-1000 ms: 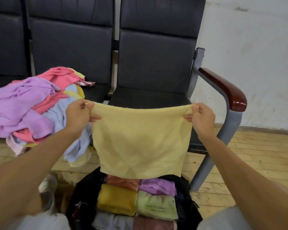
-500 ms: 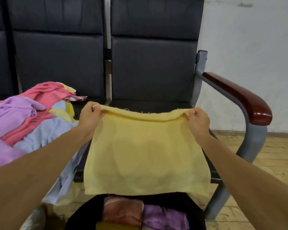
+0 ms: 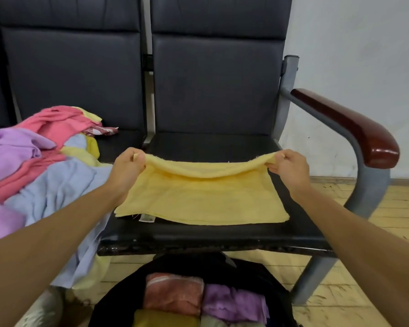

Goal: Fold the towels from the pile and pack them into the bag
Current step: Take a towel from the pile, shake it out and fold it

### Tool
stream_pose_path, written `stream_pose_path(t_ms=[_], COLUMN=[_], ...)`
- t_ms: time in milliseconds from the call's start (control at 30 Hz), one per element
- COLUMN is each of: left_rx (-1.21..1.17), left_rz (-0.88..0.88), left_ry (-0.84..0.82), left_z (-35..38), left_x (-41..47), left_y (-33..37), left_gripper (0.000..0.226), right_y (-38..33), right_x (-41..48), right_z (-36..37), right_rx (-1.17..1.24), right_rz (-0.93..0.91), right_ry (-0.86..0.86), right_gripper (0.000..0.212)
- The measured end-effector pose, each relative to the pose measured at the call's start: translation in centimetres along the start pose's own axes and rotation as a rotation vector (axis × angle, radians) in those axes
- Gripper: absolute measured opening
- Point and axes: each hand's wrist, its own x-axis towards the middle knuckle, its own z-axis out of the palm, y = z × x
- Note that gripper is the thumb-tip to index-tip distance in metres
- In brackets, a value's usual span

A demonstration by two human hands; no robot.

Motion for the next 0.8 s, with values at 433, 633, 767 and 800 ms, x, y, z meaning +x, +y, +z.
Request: stream_pose_path(t_ms=[433, 633, 767, 800], left_rx=[-0.088, 0.201, 0.377, 0.416], left_rz=[-0.016, -0.073, -0.028, -0.025], left_ry=[-0.136, -0.103, -0.075, -0.075], left_z=[-4.0, -4.0, -3.3, -3.1], left_x=[-6.6, -5.9, -5.5, -5.4], left_y=[0.6, 0.6, -0.6, -0.7], left_gripper=[0.024, 0.024, 0.017, 0.020], right_y=[-1.1, -0.9, -0.7, -0.7], right_x=[-6.7, -7.2, -7.4, -7.4], right_z=[-7.0, -7.1, -6.9, -6.8], right_rx=[-0.243, -0.458, -0.551, -0.573], right_rz=[-0.247, -0.274, -0.235, -0.234], right_ry=[-0.399, -0.594, -0.655, -0.645], right_gripper=[0.018, 0.020, 0.015, 0.013])
